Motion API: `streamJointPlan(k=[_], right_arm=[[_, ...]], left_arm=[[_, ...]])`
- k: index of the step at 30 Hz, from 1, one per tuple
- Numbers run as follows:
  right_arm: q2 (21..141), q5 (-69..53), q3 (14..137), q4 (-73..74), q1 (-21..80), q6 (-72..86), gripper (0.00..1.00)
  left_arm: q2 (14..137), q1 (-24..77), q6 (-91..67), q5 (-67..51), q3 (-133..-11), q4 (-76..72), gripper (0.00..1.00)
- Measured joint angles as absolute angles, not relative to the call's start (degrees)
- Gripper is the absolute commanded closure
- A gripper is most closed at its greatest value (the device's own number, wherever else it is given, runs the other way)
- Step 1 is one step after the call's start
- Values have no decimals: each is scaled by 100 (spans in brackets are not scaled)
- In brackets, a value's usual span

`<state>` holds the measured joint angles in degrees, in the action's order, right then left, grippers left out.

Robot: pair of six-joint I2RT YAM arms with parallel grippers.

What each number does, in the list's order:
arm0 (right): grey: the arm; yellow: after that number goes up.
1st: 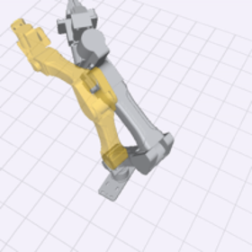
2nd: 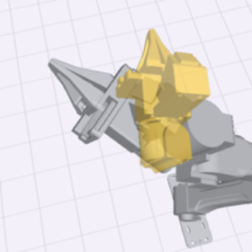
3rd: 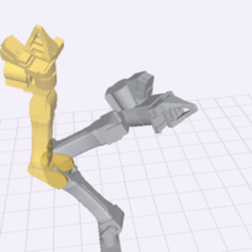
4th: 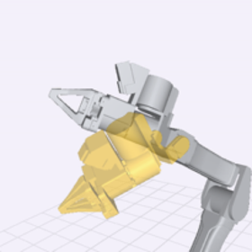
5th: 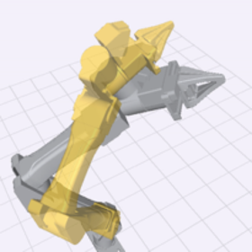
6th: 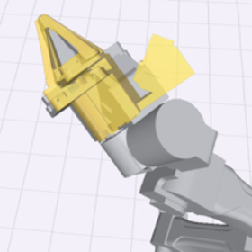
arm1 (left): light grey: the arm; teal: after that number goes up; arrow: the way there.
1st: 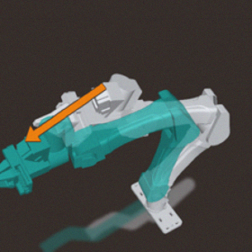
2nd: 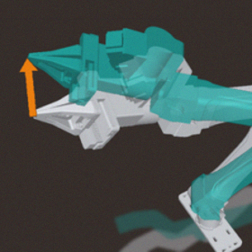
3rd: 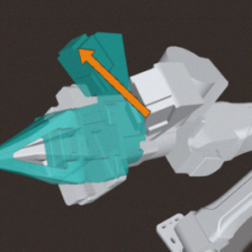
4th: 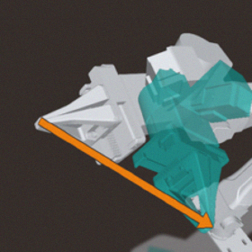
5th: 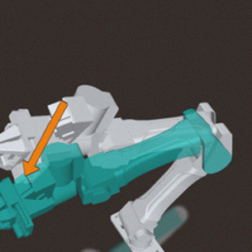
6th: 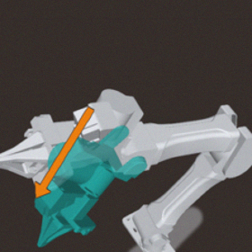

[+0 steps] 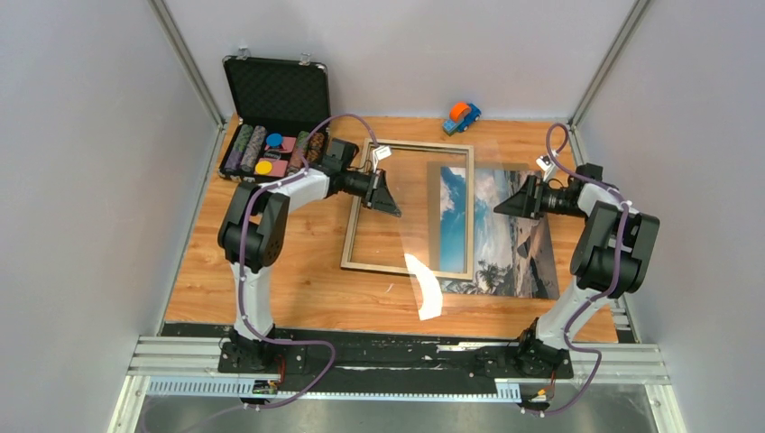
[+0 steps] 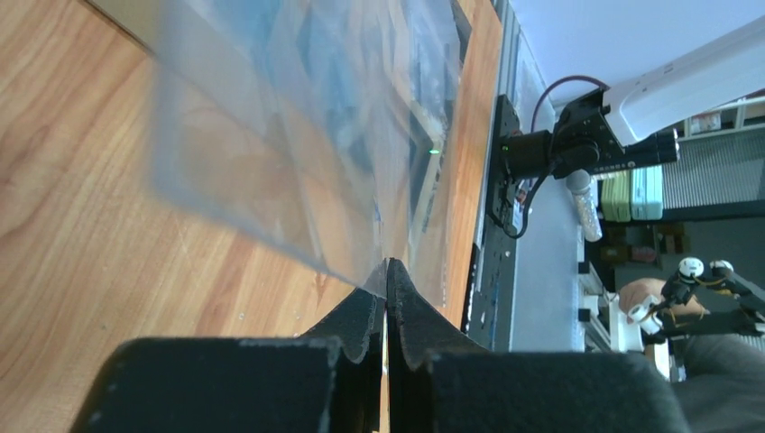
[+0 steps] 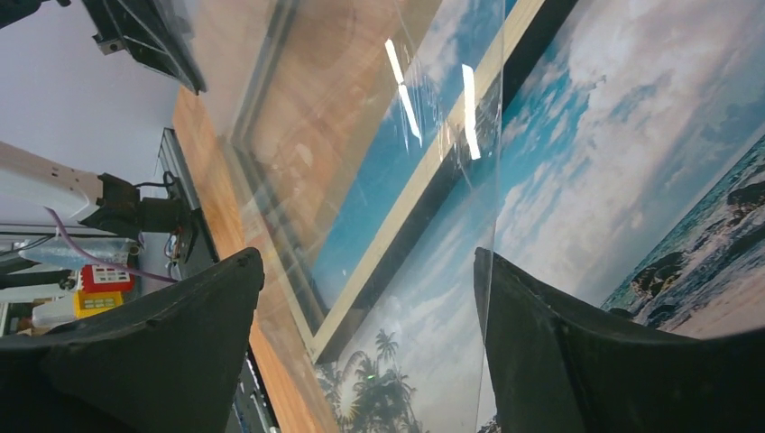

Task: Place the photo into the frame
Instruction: Pick up the photo frame item at the center of the board.

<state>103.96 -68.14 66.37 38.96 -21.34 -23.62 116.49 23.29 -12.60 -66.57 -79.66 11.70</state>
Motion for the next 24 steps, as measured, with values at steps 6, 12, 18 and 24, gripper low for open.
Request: streamJointPlan(k=[6, 12, 18, 24], right_arm=[[10481, -7067, 6637, 4353, -2158, -2829, 24], [10578, -7363, 6654, 5013, -2185, -3470, 38], [10578, -7566, 6720, 5690, -2261, -4132, 51], [10578, -7758, 6827, 6294, -2416, -4637, 68]], left_arm=[[11579, 2237, -1653, -6659, -7773, 666, 100], [11570, 2204, -1743, -6632, -7762, 502, 100], [11570, 2198, -1721, -6563, -7762, 495, 100], [11570, 2161, -1658, -6497, -7762, 552, 100]])
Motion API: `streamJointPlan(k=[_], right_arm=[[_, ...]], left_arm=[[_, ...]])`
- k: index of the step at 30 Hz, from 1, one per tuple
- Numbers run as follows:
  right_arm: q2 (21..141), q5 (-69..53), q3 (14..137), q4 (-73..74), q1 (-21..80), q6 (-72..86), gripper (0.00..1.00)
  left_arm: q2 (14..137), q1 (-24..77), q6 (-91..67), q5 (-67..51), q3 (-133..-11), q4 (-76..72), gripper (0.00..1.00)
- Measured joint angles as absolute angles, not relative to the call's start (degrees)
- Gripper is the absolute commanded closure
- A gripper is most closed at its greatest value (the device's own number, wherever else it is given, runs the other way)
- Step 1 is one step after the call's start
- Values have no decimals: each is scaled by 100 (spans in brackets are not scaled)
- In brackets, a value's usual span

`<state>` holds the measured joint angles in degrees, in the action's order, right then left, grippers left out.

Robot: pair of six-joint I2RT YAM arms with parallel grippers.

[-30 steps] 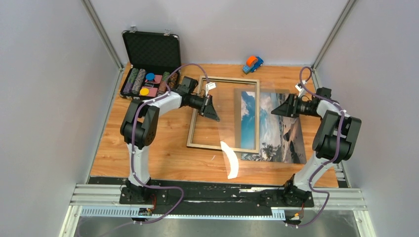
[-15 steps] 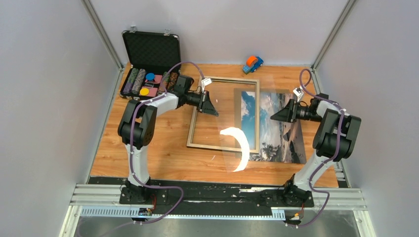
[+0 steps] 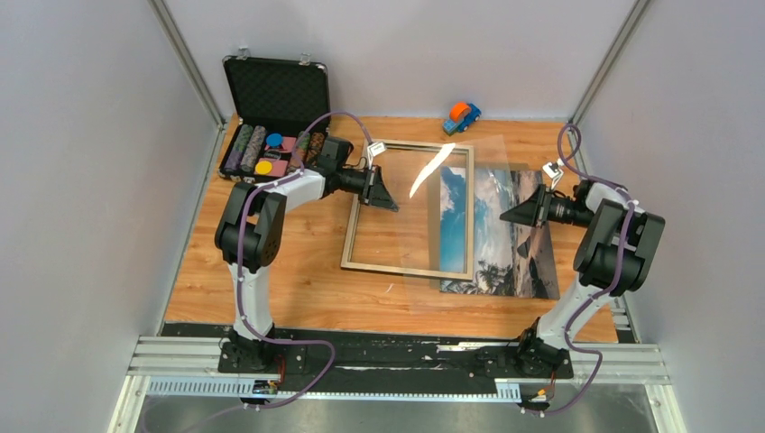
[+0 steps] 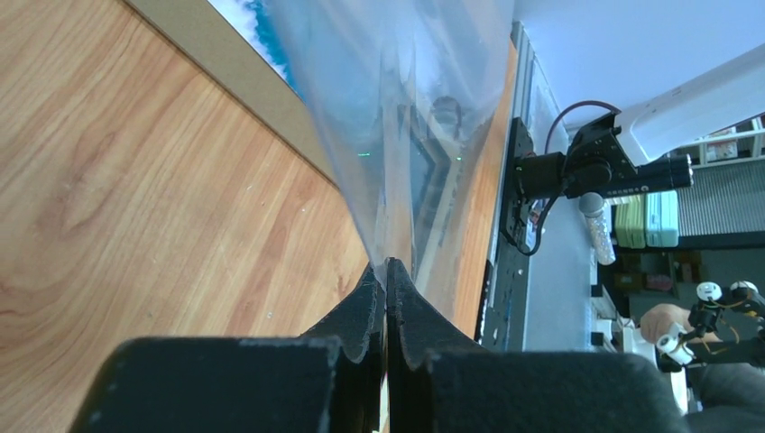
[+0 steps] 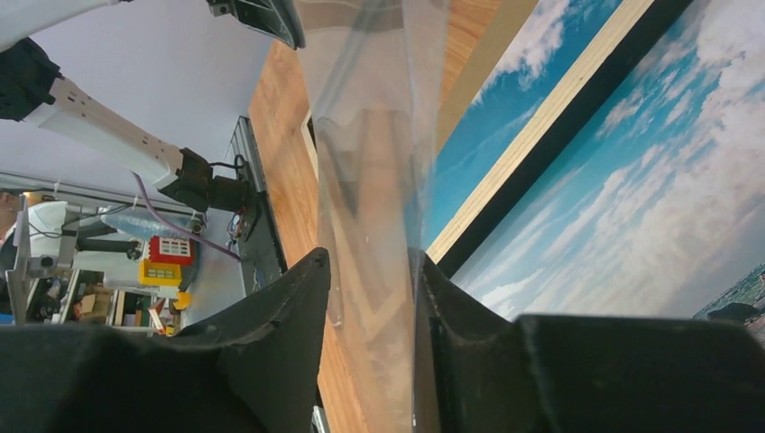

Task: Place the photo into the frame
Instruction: Pick up the photo frame item at the center of the board.

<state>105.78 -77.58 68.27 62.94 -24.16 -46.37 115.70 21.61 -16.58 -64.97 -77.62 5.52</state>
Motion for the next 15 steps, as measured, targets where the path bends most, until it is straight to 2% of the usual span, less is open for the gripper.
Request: streamJointPlan(k=[10, 13, 15], right_arm=[[10578, -7957, 6908, 6683, -2456, -4947, 98], [10578, -7996, 6914, 6751, -2456, -4989, 100], [10578, -8020, 6938, 6812, -2458, -5011, 100]], left_arm=[[11570, 2128, -1619, -6394, -7850, 674, 100], [11570, 2126, -1619, -6377, -7896, 714, 100], [11570, 2126, -1616, -6353, -7937, 746, 95]])
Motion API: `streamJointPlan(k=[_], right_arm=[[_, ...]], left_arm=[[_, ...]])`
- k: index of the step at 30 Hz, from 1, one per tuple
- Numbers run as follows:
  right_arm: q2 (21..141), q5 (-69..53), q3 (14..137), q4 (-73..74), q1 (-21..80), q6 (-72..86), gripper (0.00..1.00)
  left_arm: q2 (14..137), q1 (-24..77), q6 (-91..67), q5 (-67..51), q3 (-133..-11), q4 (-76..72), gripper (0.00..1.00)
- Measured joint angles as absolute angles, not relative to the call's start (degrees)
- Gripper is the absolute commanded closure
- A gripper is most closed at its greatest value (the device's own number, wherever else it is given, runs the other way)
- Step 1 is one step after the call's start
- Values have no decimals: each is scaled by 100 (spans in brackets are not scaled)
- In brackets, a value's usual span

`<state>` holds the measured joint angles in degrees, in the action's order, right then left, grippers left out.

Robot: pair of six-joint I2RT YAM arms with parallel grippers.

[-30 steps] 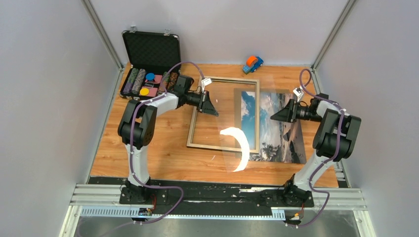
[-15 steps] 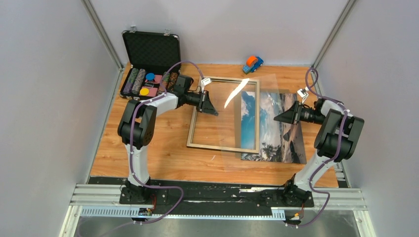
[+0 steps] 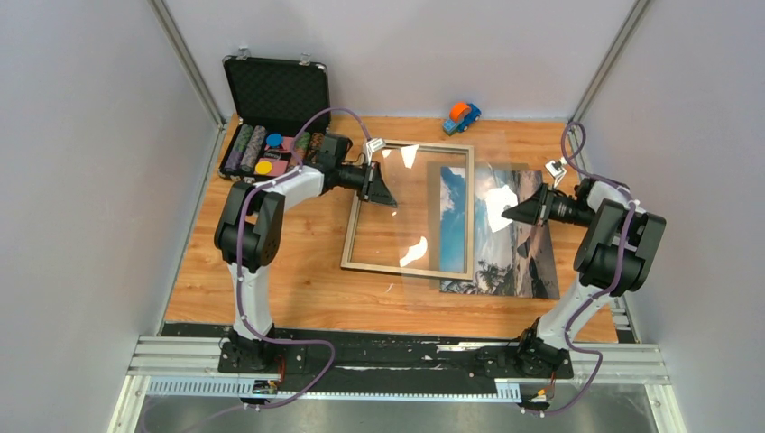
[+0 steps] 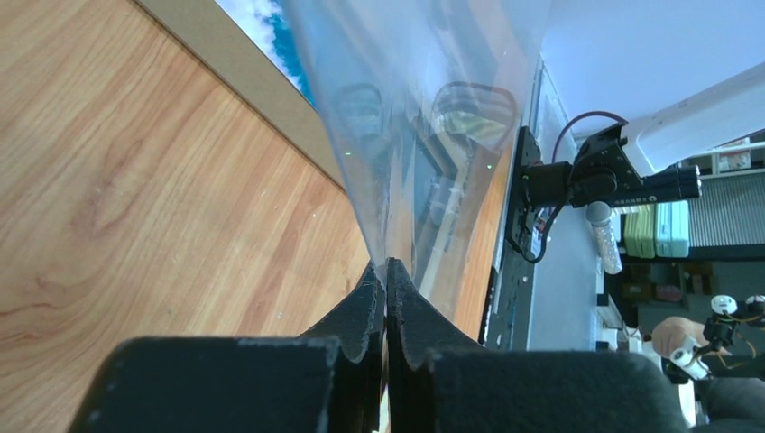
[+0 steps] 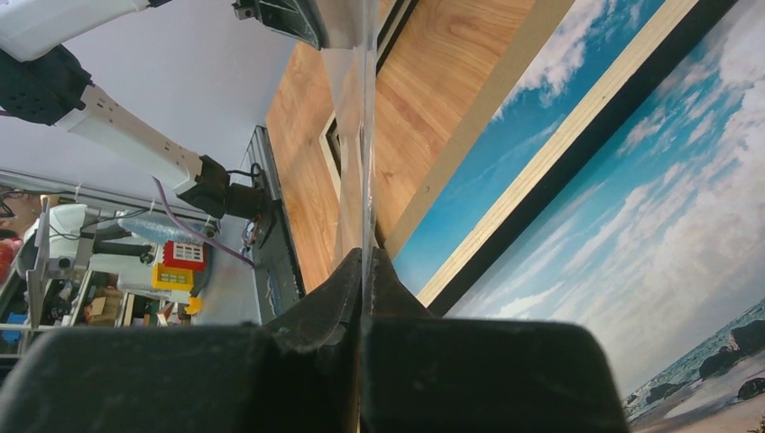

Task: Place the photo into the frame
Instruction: Pick up the photo frame item at the center of the board, then move the photo frame to the center of the board.

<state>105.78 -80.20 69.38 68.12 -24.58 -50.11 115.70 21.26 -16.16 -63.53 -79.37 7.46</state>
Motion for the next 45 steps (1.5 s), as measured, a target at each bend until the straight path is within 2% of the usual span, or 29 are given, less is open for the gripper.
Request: streamJointPlan(k=[4, 13, 17, 21, 31, 45], right_arm=[[10575, -8068, 6984, 6858, -2458, -5015, 100], [10575, -8364, 7172, 6842, -2469, -4539, 100], [10571, -8401, 7177, 6488, -2467, -3896, 100], [10401, -8291, 7000, 5625, -2447, -2947, 100], [10136, -8108, 6648, 3846, -2298, -823, 100], [9725, -7712, 5885, 954, -1962, 2499, 100]], left_arm=[[11592, 2123, -1612, -6281, -8042, 805, 75], [11657, 2099, -1496, -5828, -8320, 1146, 20], [11657, 2027, -1463, -5605, -8355, 1310, 5], [11657, 1863, -1446, -5367, -8364, 1522, 1], [11644, 1535, -1334, -4731, -8357, 1927, 0], [10735, 1472, -939, -2915, -7983, 2300, 0]])
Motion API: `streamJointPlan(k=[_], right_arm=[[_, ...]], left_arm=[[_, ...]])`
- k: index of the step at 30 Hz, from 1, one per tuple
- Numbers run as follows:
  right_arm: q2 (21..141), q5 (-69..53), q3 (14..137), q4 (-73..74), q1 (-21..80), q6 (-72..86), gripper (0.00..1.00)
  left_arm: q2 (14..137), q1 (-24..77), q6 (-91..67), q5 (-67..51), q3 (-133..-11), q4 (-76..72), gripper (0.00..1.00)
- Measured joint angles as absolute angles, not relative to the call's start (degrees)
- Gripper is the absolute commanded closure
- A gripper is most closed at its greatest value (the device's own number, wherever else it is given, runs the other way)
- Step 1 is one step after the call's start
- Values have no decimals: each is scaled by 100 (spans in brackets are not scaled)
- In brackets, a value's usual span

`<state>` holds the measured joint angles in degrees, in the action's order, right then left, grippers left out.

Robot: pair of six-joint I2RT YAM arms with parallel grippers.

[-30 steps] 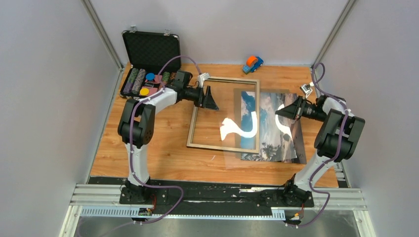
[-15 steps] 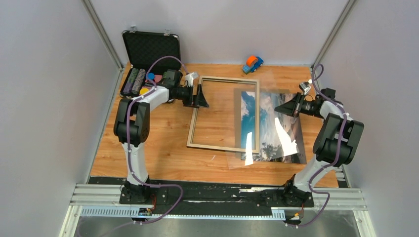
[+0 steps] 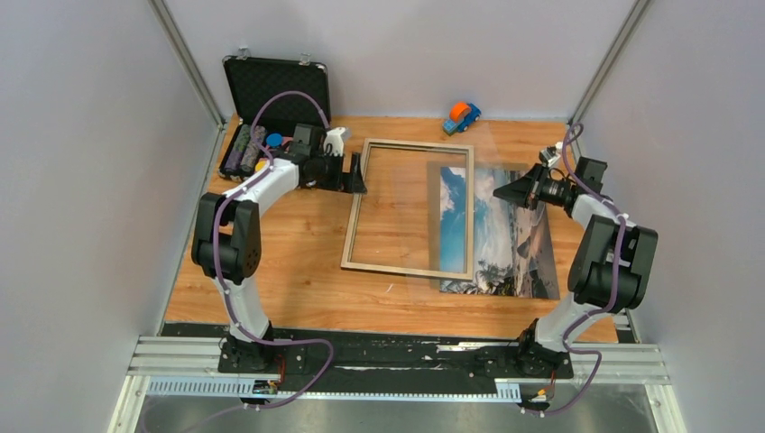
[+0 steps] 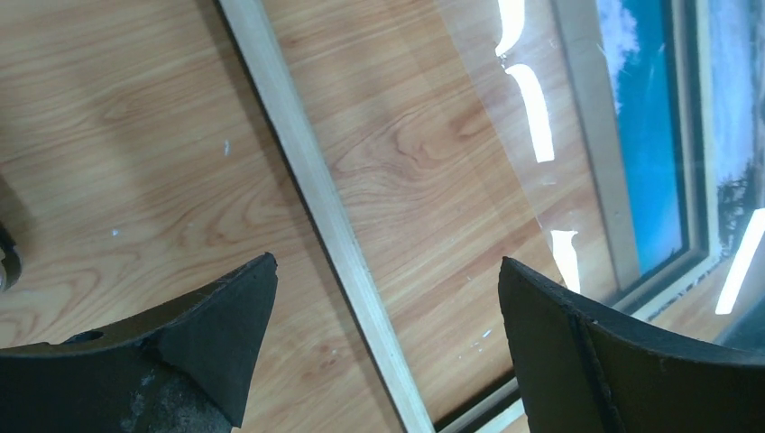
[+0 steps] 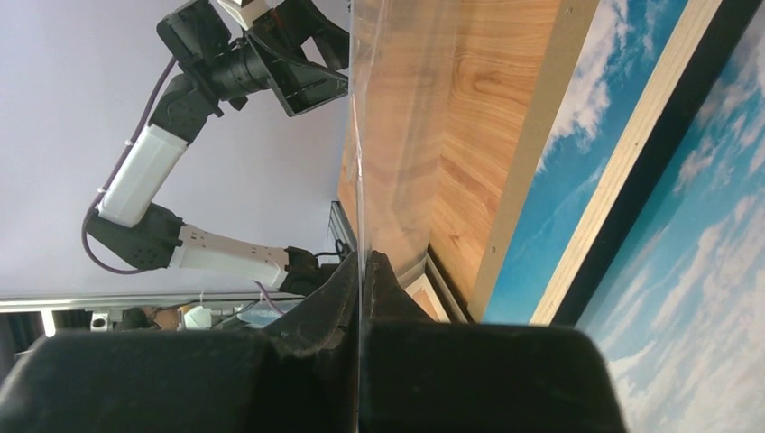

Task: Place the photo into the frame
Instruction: Move the photo frame to the center of the board.

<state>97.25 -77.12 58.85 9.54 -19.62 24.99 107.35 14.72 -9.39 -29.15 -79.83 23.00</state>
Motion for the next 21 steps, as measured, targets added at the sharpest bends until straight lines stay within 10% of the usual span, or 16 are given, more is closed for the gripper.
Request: streamJointPlan(k=[21], right_arm=[[9258, -7223, 4619, -2161, -1809, 5317, 100]], left_arm=[[10879, 1459, -1131, -2209, -7660, 2375, 12]])
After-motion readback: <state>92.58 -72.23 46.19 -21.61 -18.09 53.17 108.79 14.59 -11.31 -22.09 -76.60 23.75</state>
